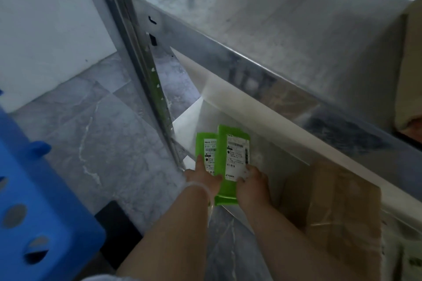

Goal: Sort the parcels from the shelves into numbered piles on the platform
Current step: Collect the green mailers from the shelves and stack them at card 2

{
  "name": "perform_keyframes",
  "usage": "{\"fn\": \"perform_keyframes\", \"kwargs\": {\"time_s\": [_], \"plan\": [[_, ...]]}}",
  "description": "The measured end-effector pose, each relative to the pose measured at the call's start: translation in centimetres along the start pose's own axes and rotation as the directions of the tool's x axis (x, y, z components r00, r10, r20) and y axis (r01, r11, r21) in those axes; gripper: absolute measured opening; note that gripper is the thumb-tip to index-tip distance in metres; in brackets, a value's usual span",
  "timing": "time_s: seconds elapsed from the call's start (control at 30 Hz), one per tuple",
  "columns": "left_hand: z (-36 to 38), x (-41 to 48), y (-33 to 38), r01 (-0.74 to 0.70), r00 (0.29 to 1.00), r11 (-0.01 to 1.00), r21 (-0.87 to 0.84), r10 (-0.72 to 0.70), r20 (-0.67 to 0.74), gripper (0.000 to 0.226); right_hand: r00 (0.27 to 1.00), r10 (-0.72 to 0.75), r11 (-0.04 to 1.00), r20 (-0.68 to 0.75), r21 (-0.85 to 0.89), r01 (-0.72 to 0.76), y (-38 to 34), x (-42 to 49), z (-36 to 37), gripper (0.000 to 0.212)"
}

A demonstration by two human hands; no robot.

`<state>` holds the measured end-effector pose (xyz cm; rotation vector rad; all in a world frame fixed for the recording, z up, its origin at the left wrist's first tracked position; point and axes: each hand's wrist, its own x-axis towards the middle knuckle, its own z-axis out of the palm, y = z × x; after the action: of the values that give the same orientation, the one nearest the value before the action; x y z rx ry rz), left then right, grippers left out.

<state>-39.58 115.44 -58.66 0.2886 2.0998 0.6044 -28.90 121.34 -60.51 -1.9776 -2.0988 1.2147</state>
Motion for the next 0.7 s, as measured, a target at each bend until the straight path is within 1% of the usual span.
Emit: {"fn": "perform_keyframes", "kwargs": {"time_s": [0.07,0.13,0.2,0.27,0.3,0.37,0.43,0.5,0.6,0.67,0.7], "plan": [[0.0,0.3,0.0,0.004,1.000,1.000,-0.010,-0.005,-0.013,0.084,1.000,0.006,0.997,-0.012,0.081,-0.005,-0.1,0.2,0.0,0.042],[-0.1,0.3,-0.1,0.011,1.000,1.000,-0.002,-0.011,-0.012,0.081,0.999,0.030,0.982,-0.022,0.186,-0.025,-0.3,0.5,0.1,0.042],[-0.1,0.2,-0.1,0.016,1.000,1.000,0.010,-0.016,-0.017,0.077,0.999,0.051,0.962,0.017,0.268,-0.054,-0.6,0.8,0.4,0.052],[-0.1,0.3,-0.1,0.002,1.000,1.000,0.008,-0.002,-0.024,0.075,0.996,0.045,0.964,0.072,0.259,-0.062,-0.8,1.2,0.7,0.063],[-0.1,0.4,-0.1,-0.008,1.000,1.000,-0.004,0.008,-0.024,0.074,0.996,0.045,0.960,0.083,0.273,-0.066,-0.7,1.5,1.0,0.065],[-0.3,0.5,0.0,-0.023,1.000,1.000,-0.019,0.023,-0.008,0.075,0.994,0.078,0.932,0.070,0.348,-0.098,-0.7,1.7,1.0,0.060],[-0.6,0.4,0.2,-0.023,1.000,0.999,-0.023,0.023,0.004,0.075,0.992,0.124,0.913,0.034,0.388,-0.127,-0.7,1.7,0.9,0.054],[-1.1,0.0,0.5,-0.011,1.000,0.999,-0.046,0.012,0.027,0.077,0.989,0.147,0.912,0.012,0.385,-0.141,-1.0,1.2,0.6,0.052],[-1.9,-1.0,0.9,0.028,0.997,0.990,-0.136,-0.019,0.070,0.081,0.987,0.161,0.919,-0.002,0.364,-0.149,-2.1,-0.5,-0.1,0.046],[-2.3,-2.2,1.2,0.045,0.998,0.974,-0.222,-0.034,0.053,0.074,0.991,0.126,0.931,-0.041,0.349,-0.104,-2.9,-2.0,-1.2,0.036],[-2.5,-2.9,1.3,0.042,0.999,0.965,-0.257,-0.036,0.027,0.066,0.992,0.106,0.936,-0.062,0.344,-0.079,-3.4,-2.9,-1.9,0.033]]}}
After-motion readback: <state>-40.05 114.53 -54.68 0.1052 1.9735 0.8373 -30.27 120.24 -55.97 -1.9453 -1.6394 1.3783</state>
